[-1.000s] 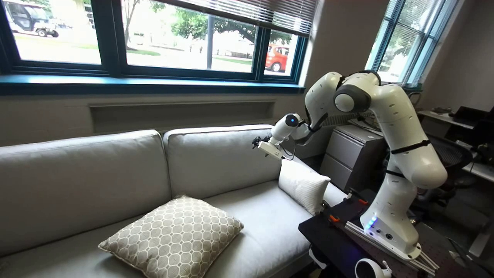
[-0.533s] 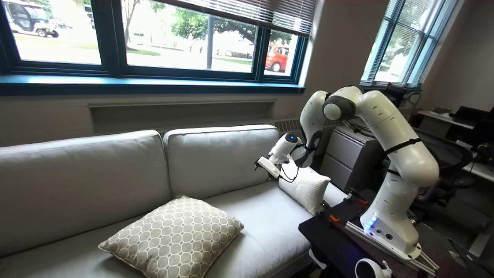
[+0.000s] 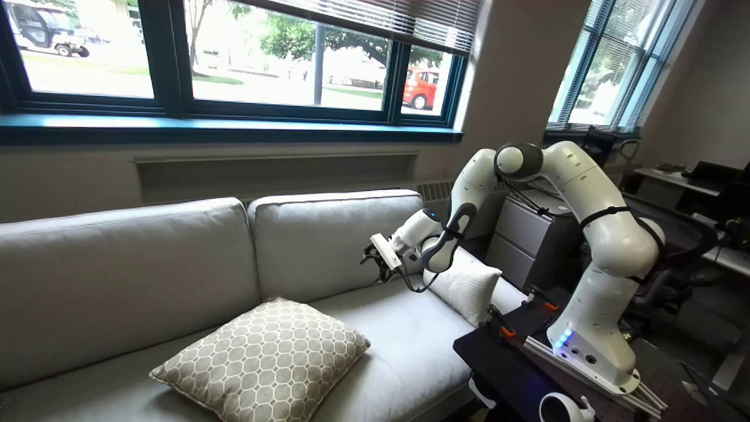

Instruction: Place the small pillow against the right armrest of the sofa, place the pillow in the middle of the sofa in front of the small pillow on the right

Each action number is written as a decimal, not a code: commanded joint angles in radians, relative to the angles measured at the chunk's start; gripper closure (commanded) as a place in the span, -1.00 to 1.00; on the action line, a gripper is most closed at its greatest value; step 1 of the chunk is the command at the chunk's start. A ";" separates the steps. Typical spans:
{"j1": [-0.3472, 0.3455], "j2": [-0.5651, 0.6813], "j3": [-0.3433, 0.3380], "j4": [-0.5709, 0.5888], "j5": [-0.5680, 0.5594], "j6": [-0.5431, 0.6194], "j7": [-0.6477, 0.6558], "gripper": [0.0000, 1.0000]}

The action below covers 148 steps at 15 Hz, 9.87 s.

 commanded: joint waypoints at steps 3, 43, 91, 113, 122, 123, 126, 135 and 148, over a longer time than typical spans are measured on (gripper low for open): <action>-0.059 0.033 0.129 -0.003 0.139 -0.005 -0.165 -1.00; -0.190 0.344 0.457 0.293 1.245 -0.405 -0.562 -1.00; 0.277 0.496 -0.031 0.744 1.498 -1.194 -0.076 -1.00; 0.340 0.499 0.050 0.666 1.657 -0.808 -0.172 -1.00; 0.372 0.498 -0.024 0.716 1.811 -1.046 -0.318 0.10; 0.376 0.498 -0.034 0.721 1.815 -1.064 -0.320 0.27; 0.386 0.498 -0.052 0.728 1.823 -1.101 -0.323 0.70; 0.305 0.497 0.043 0.778 1.650 -1.226 -0.449 0.97; -0.127 0.298 0.356 0.250 1.975 -0.671 -1.196 0.97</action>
